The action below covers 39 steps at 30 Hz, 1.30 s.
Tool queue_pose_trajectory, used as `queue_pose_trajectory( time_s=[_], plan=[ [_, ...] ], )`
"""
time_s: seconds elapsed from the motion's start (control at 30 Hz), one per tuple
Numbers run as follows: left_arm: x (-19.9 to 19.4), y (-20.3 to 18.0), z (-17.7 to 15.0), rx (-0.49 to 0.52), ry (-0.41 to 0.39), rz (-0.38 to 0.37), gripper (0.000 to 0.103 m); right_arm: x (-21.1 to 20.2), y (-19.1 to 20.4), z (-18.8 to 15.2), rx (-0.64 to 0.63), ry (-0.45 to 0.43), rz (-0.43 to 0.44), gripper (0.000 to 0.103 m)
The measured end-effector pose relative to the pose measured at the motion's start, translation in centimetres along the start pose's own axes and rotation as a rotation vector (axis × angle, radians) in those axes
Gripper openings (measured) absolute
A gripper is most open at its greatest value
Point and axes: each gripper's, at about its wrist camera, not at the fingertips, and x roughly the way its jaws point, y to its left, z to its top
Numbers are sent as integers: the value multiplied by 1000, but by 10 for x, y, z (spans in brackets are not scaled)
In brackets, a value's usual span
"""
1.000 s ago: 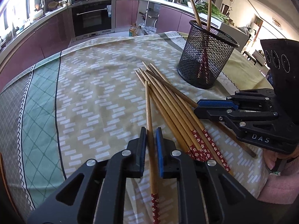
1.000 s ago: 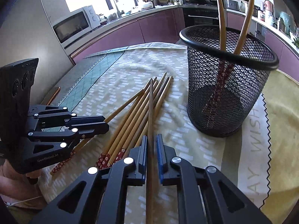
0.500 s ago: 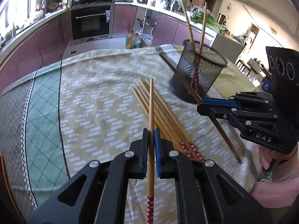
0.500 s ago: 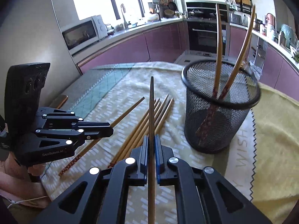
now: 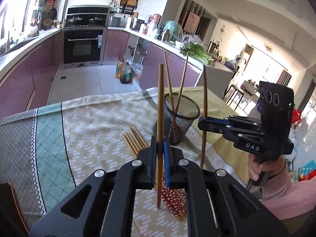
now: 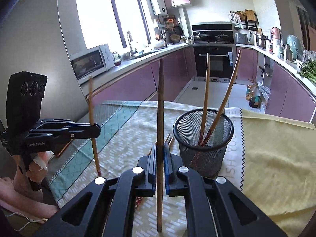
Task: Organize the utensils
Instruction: 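Lift the left tool's chopstick into the mesh cup while the right tool inserts its own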
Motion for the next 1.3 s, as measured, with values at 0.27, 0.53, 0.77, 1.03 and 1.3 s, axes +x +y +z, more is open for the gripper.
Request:
queue_pose_trajectory(
  time_s=[0.27,0.53,0.77,1.03,1.3],
  plan=[
    [-21,-7,31,13,-96,-55,7,-21,-6,23,-10,-92,-11,6],
    [-15,-23,78,40,-174,-85,7,-43,-11,54,-40,-175,-25,6],
    [-11,-45,110,78,-229,-96,7,-58,-14,73,-62,-242,-50,6],
    [17,-60,123,111,-211,-50,7,-49,-29,83,-50,-254,-85,6],
    [66,-52,104,130,-57,-42,7,-6,-46,70,-5,-125,-105,6]
  ],
)
